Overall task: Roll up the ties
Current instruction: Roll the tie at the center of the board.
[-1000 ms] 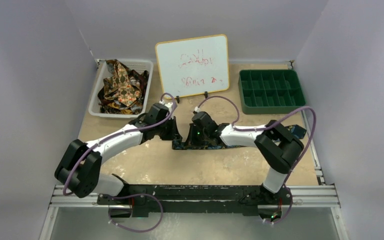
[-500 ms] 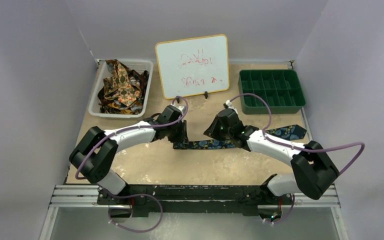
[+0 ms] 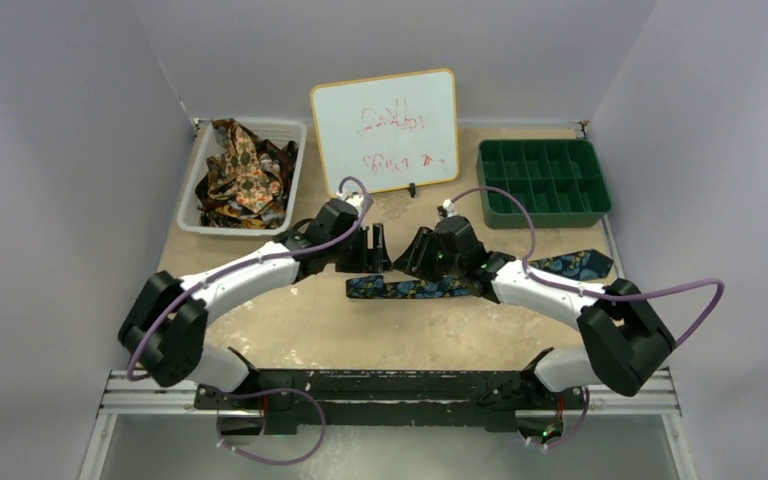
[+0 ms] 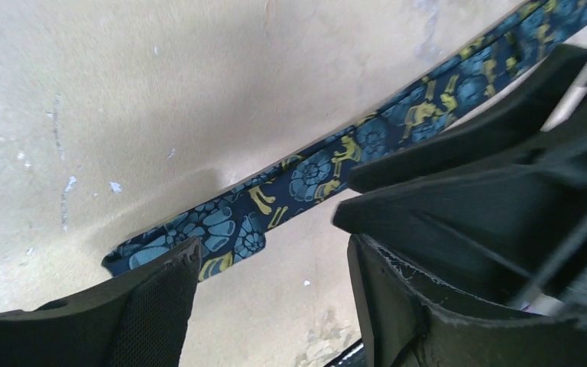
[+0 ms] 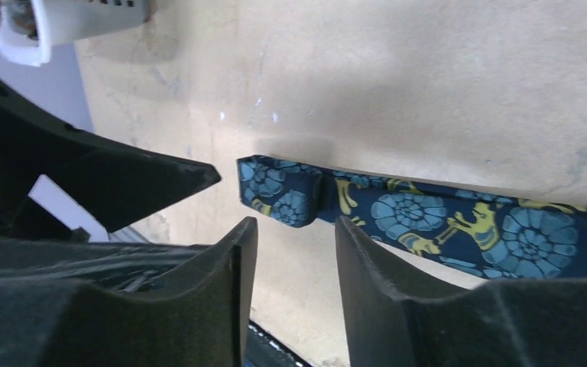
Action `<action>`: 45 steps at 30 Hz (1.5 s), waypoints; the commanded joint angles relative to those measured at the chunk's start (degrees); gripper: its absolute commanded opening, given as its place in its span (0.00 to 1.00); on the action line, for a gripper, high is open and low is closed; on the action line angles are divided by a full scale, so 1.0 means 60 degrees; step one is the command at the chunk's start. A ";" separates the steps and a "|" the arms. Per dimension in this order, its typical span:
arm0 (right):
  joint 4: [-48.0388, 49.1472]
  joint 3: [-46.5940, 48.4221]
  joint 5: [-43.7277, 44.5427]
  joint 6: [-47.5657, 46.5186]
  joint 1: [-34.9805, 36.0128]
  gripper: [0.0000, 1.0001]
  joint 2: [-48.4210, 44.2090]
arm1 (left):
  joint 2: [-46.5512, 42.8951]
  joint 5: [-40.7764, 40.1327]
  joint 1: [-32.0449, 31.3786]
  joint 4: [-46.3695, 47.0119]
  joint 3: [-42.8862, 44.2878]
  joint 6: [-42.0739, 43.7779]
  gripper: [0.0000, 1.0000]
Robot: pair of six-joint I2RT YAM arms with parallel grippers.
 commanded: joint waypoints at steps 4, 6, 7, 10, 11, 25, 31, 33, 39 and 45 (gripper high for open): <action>0.1635 0.0155 -0.1414 -0.0333 -0.0017 0.61 0.0816 | -0.2048 -0.1083 0.0558 -0.0747 -0.0490 -0.0115 0.73; 0.2281 0.0104 -0.2134 -0.0198 0.0009 0.62 0.1230 | -0.2395 -0.0608 0.1326 -0.0691 -0.0902 -0.0030 0.74; 0.2511 0.0108 -0.2444 -0.0164 0.0000 0.62 0.1414 | -0.2553 -0.0349 0.1654 -0.0695 -0.1090 0.0023 0.74; 0.2616 0.0248 -0.2548 -0.0206 0.0013 0.61 0.1744 | -0.2929 -0.0070 0.2159 -0.0616 -0.1561 0.0231 0.75; 0.2595 0.0297 -0.2565 -0.0264 0.0018 0.61 0.1817 | -0.2986 0.0089 0.2255 -0.0497 -0.1685 0.0299 0.75; 0.1964 0.0537 -0.2836 -0.0422 0.0011 0.31 0.2713 | -0.2400 0.1099 0.2614 0.0127 -0.2160 0.0228 0.75; 0.2154 0.0234 -0.3072 -0.0924 -0.0125 0.07 0.2758 | -0.2179 0.1768 0.2724 0.0738 -0.2544 0.0208 0.75; 0.2489 0.0148 -0.3285 -0.0983 -0.0121 0.05 0.2851 | -0.2032 0.1869 0.2750 0.0930 -0.2683 0.0111 0.75; 0.2471 -0.0135 -0.2989 -0.1185 -0.0135 0.05 0.2987 | -0.1702 0.2312 0.2795 0.1721 -0.3075 -0.0296 0.74; 0.2297 -0.0055 -0.2764 -0.1298 -0.0150 0.07 0.3443 | -0.1591 0.2267 0.2798 0.1780 -0.3193 -0.0188 0.72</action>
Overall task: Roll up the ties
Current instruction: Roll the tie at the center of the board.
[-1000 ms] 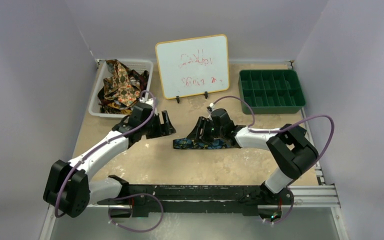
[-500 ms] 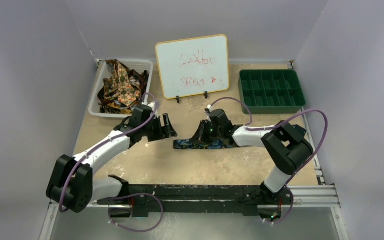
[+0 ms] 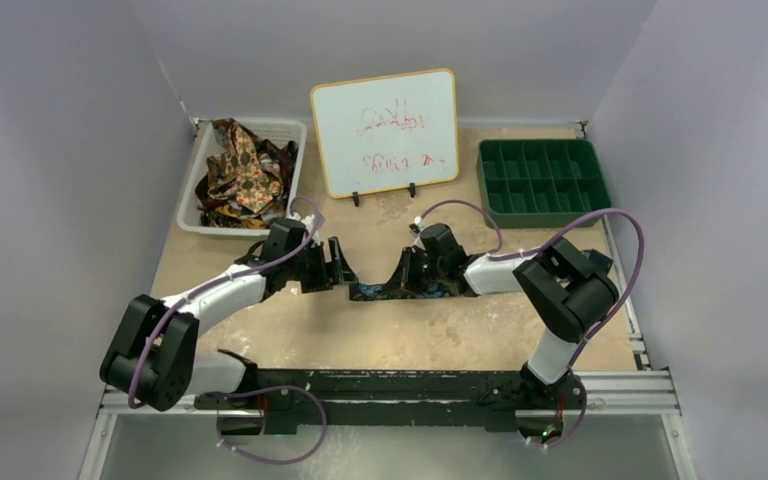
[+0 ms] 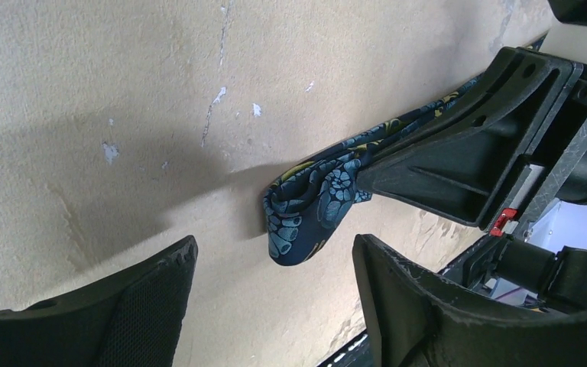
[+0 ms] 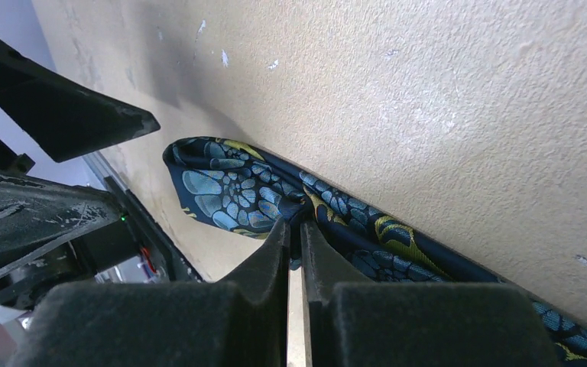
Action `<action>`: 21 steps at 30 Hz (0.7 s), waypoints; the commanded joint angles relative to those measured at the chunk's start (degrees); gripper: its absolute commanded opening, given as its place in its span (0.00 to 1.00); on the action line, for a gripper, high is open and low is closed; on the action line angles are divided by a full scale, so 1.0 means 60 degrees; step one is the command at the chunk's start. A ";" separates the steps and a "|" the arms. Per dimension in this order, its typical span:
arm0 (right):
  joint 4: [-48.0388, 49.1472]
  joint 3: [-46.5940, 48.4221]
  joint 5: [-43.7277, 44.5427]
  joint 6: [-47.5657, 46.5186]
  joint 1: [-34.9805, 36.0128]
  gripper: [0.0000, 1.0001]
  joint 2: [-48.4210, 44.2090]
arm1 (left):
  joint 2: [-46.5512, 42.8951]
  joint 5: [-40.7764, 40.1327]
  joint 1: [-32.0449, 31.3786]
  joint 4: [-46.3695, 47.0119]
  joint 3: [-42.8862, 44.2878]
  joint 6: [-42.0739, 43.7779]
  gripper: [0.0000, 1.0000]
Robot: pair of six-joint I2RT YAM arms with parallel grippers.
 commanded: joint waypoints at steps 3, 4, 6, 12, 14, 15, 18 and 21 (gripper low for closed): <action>-0.0370 0.0150 0.0452 -0.0361 -0.0044 0.07 0.0262 | 0.0080 0.0349 0.0077 0.0802 -0.0250 0.0125 0.71; -0.0440 0.0171 0.0488 -0.0371 -0.0048 0.07 0.0267 | 0.0120 0.0433 0.0077 0.0943 -0.0325 0.0161 0.71; -0.0472 0.0133 0.0548 -0.0383 -0.0062 0.08 0.0198 | 0.0255 0.0730 0.0077 0.1532 -0.0482 0.0242 0.69; -0.0733 0.0226 0.0660 -0.0408 -0.0062 0.08 0.0357 | 0.0668 0.1487 0.0077 0.2761 -0.0902 -0.0010 0.64; -0.0716 0.0202 0.0663 -0.0411 -0.0063 0.07 0.0380 | 0.0753 0.1599 0.0077 0.3173 -0.1053 -0.0139 0.62; -0.0696 0.0191 0.0661 -0.0394 -0.0061 0.07 0.0382 | 0.0795 0.1647 0.0077 0.3366 -0.1105 -0.0190 0.61; -0.0817 0.0215 0.0709 -0.0417 -0.0076 0.07 0.0446 | 0.0995 0.2000 0.0077 0.3862 -0.1285 -0.0308 0.58; -0.0748 0.0202 0.0617 -0.0422 -0.0075 0.07 0.0495 | 0.1272 0.2001 0.0077 0.4480 -0.1625 -0.0530 0.55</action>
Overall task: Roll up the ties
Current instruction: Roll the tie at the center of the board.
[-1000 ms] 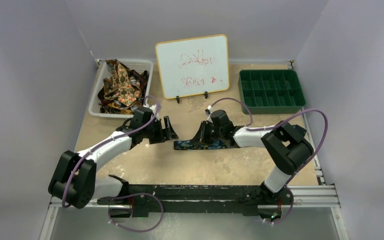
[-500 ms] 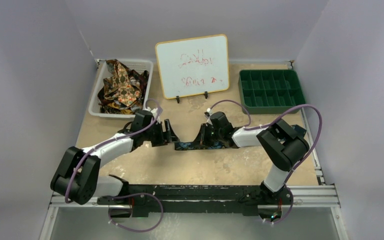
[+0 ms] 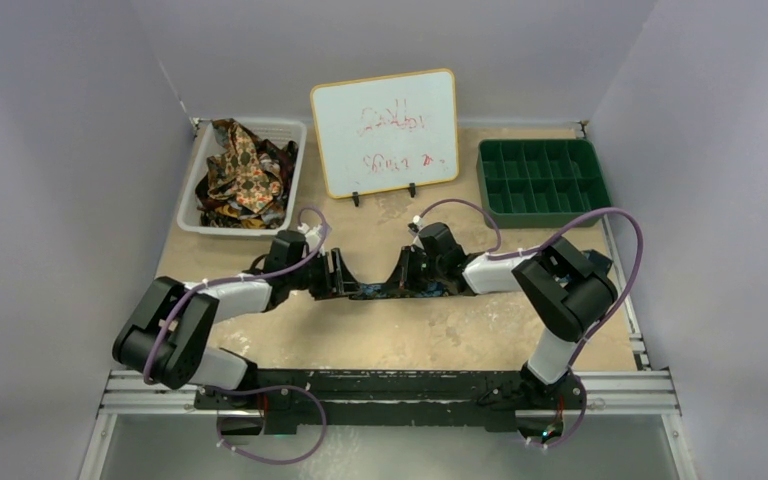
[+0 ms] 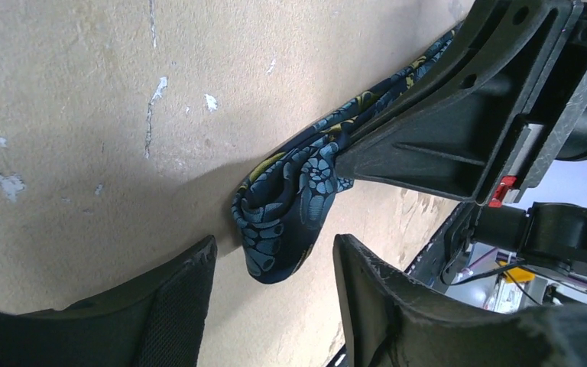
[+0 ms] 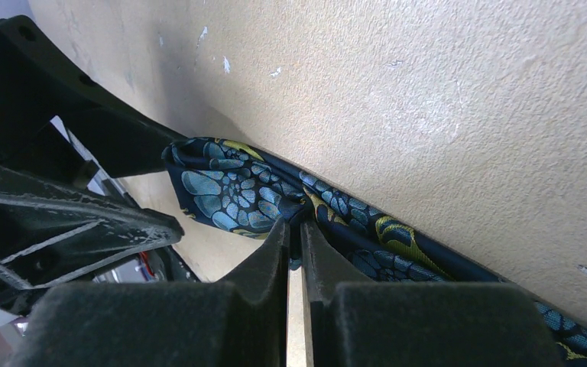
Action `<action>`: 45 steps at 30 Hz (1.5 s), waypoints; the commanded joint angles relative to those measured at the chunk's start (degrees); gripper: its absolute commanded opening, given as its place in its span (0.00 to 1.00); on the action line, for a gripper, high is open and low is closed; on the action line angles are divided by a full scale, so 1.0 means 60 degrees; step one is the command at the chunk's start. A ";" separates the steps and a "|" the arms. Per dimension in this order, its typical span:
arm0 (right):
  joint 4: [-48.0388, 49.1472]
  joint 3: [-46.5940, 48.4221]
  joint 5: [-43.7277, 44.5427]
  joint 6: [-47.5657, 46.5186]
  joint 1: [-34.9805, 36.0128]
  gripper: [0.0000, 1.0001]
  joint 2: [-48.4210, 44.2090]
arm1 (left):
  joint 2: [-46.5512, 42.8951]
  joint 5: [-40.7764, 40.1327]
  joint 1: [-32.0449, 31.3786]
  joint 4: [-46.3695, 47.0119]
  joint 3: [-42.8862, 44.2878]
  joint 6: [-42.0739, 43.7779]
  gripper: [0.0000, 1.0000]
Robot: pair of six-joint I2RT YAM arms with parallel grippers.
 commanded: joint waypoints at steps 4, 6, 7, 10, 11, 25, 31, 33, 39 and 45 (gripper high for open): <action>-0.0713 0.0048 0.0528 -0.0327 -0.0052 0.07 0.0392 | 0.0697 0.0554 0.0051 0.1976 -0.0342 -0.0403 0.40; -0.0711 0.0062 0.0461 -0.0343 -0.0059 0.07 0.0406 | 0.0823 0.0490 0.0051 0.2217 -0.0380 -0.0470 0.35; -0.0727 0.0060 0.0463 -0.0353 -0.0059 0.07 0.0404 | 0.0857 0.0431 0.0058 0.2295 -0.0403 -0.0519 0.31; -0.0803 0.0035 0.0493 -0.0411 -0.0087 0.07 0.0366 | 0.0882 0.0184 0.0051 0.2329 -0.0426 -0.0613 0.18; -0.0828 0.0022 0.0504 -0.0435 -0.0099 0.07 0.0338 | 0.0882 0.0058 0.0044 0.2288 -0.0451 -0.0677 0.13; -0.1352 0.0462 0.0594 -0.0944 -0.0220 0.19 -0.0477 | 0.0694 -0.0597 0.0051 0.1405 -0.0385 -0.0800 0.00; -0.1753 0.0903 0.0663 -0.1262 -0.0217 0.47 -0.1465 | 0.0591 -0.0554 0.0051 0.0881 -0.0042 -0.0929 0.11; -0.1996 0.1192 0.0927 -0.1427 -0.0199 0.49 -0.1498 | 0.0443 -0.0586 0.0051 0.0663 0.0030 -0.0923 0.21; -0.1633 0.1379 0.0379 -0.1317 0.0033 0.39 -0.1374 | -0.0650 -0.0997 0.0051 -0.0524 0.0357 -0.0740 0.51; -0.1461 0.2016 0.0273 -0.1045 0.0782 0.23 -0.0599 | -0.1688 -0.2023 0.0051 -0.2174 0.0600 -0.0532 0.57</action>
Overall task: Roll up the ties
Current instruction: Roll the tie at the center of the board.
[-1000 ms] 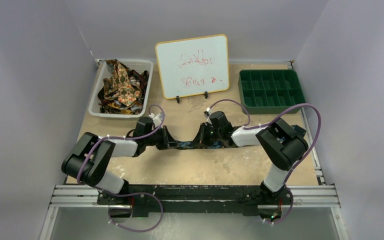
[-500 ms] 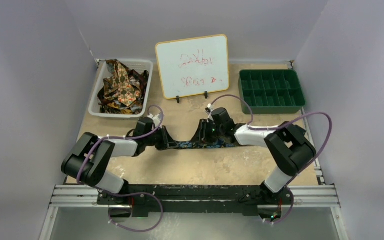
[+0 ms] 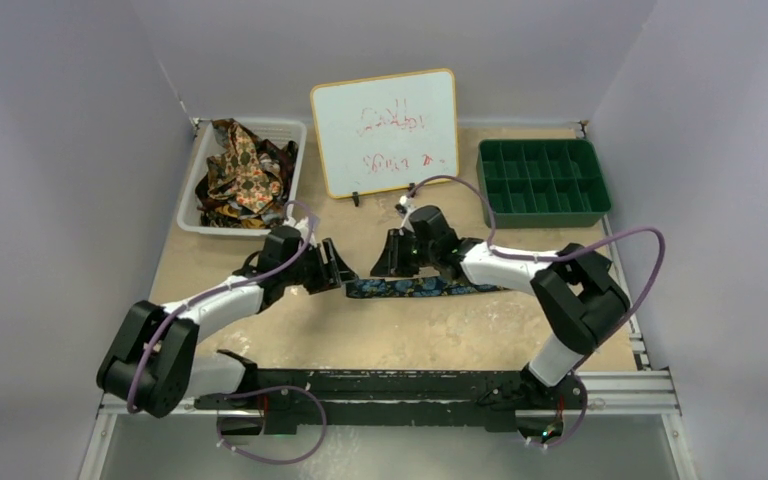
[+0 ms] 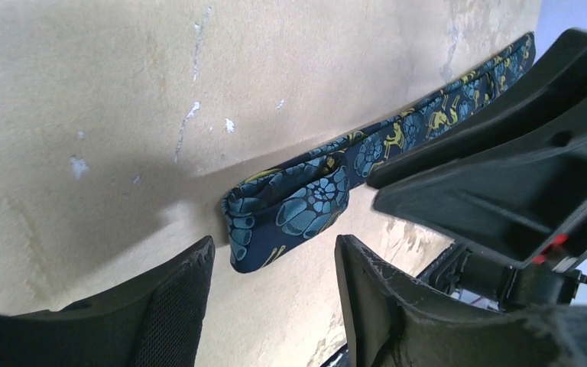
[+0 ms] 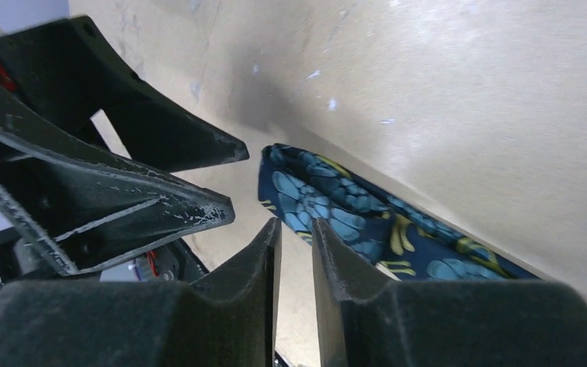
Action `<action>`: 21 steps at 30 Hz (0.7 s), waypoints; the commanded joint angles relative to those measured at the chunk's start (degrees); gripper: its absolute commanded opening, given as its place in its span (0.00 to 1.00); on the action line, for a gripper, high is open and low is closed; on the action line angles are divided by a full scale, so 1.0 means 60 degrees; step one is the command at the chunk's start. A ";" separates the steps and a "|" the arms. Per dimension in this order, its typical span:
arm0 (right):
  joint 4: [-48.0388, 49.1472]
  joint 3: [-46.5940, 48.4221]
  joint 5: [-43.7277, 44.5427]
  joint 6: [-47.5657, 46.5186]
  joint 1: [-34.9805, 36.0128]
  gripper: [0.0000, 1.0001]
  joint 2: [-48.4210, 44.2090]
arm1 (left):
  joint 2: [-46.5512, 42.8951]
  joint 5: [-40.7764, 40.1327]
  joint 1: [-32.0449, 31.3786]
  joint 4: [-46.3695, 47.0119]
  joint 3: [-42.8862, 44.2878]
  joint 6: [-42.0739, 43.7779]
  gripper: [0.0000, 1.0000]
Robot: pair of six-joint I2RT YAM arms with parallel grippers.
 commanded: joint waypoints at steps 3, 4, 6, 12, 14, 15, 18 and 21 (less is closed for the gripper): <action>0.0213 0.0799 -0.0090 0.0228 0.0721 0.19 0.0780 | -0.1002 -0.1367 0.0044 -0.1912 0.0395 0.0358 0.58; 0.0199 0.0761 -0.0074 0.0256 0.0723 0.18 0.0856 | -0.1079 -0.1415 0.0044 -0.1985 0.0391 0.0406 0.58; 0.0051 0.0736 -0.0189 0.0232 0.0729 0.16 0.0946 | -0.1154 -0.1510 0.0044 -0.2187 0.0439 0.0494 0.59; -0.0224 0.0699 0.0085 0.0100 0.0715 0.15 0.1065 | -0.1276 -0.1609 0.0044 -0.2315 0.0490 0.0710 0.59; -0.0290 0.0650 0.0176 0.0105 0.0723 0.15 0.1251 | -0.1253 -0.1600 0.0044 -0.2282 0.0469 0.0712 0.59; -0.0378 0.0633 0.0259 0.0110 0.0716 0.14 0.1330 | -0.1224 -0.1543 0.0044 -0.2231 0.0462 0.0720 0.59; -0.0485 0.0646 0.0510 0.0078 0.0717 0.14 0.1596 | -0.1137 -0.1372 0.0044 -0.2081 0.0461 0.0741 0.59; -0.0542 0.0699 0.0585 0.0014 0.0713 0.13 0.1837 | -0.1087 -0.1260 0.0044 -0.2017 0.0461 0.0796 0.59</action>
